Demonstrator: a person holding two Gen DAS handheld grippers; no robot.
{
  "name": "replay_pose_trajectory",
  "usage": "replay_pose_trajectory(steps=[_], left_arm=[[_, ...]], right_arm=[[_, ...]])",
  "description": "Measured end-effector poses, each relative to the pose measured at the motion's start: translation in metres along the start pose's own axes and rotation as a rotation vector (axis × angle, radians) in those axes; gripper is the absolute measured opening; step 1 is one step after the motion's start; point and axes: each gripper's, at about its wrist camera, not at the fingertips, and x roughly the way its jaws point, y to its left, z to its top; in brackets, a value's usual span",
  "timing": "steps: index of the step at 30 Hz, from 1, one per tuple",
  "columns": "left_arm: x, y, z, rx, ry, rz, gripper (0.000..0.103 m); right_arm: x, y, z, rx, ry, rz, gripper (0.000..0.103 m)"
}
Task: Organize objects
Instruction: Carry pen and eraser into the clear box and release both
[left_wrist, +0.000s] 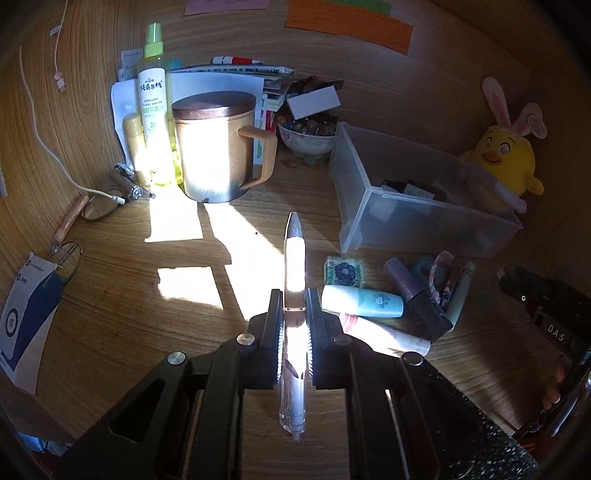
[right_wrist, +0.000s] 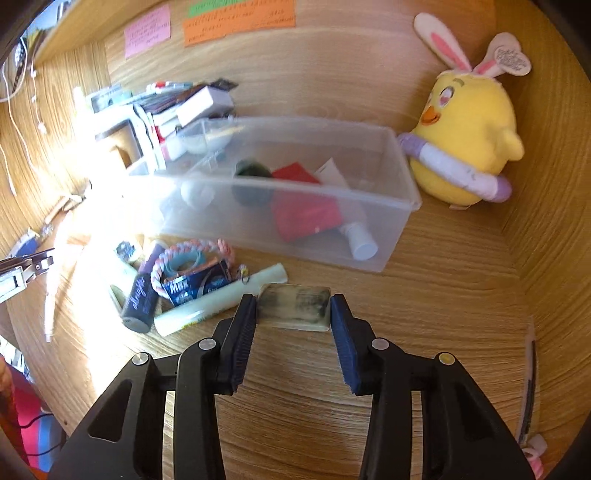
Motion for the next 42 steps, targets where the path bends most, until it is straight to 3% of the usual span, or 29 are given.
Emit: replay_pose_trajectory(steps=[10,19,30,42], left_arm=[[-0.025,-0.038,0.039,0.091,-0.166,-0.016,0.010],[-0.037,-0.066,0.070,0.141,-0.251,-0.068,0.010],[-0.030,-0.078,0.108,0.129,-0.279,-0.121,0.010],[0.010,-0.085,0.134,0.137,-0.246,-0.070,0.010]], right_arm=[[-0.026,-0.010,0.020,0.030,-0.115,0.010,0.037],[-0.036,-0.014,0.041,0.049,-0.185,0.024,0.037],[-0.040,-0.025,0.071,0.055,-0.246,0.017,0.037],[-0.007,-0.019,0.099,0.003,-0.211,0.002,0.037]])
